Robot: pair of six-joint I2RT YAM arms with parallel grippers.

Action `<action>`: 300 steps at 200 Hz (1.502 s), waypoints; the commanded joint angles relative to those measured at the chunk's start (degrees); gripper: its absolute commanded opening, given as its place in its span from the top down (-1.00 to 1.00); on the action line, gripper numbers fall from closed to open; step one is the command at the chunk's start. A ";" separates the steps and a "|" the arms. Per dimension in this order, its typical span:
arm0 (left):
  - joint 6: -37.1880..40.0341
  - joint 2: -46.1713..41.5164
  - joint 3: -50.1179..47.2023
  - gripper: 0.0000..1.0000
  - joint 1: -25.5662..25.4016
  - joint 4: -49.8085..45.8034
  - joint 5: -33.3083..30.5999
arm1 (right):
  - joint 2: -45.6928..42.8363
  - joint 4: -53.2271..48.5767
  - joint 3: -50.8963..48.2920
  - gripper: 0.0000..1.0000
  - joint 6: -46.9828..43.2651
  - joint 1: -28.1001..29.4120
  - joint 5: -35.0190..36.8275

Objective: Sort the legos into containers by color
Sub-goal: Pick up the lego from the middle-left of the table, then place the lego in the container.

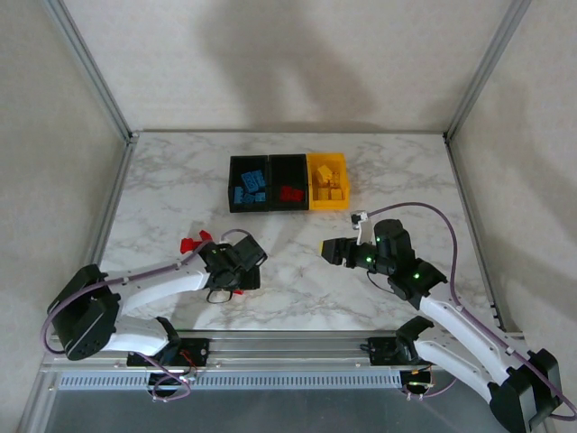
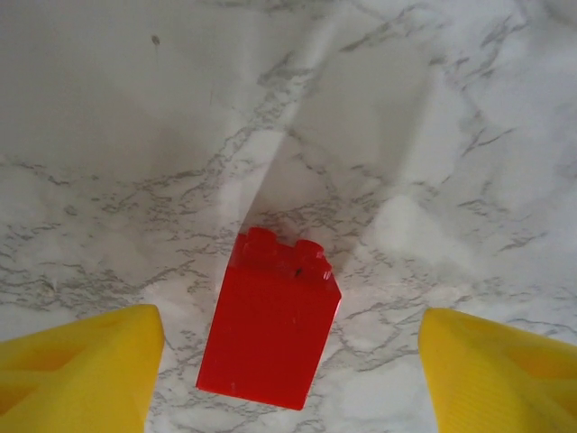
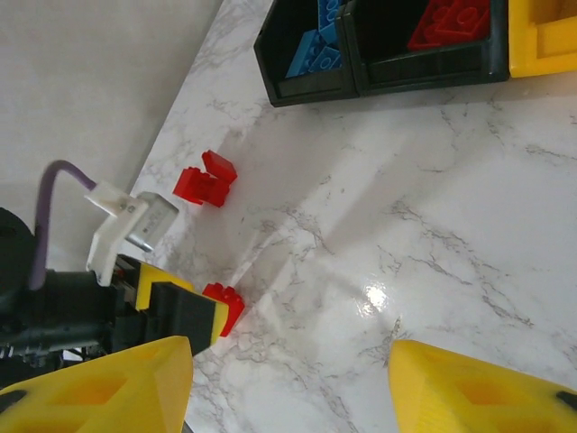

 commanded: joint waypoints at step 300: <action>15.01 37.13 57.39 0.58 7.42 -3.29 -8.34 | -3.48 3.07 -5.47 -0.17 7.60 0.24 1.99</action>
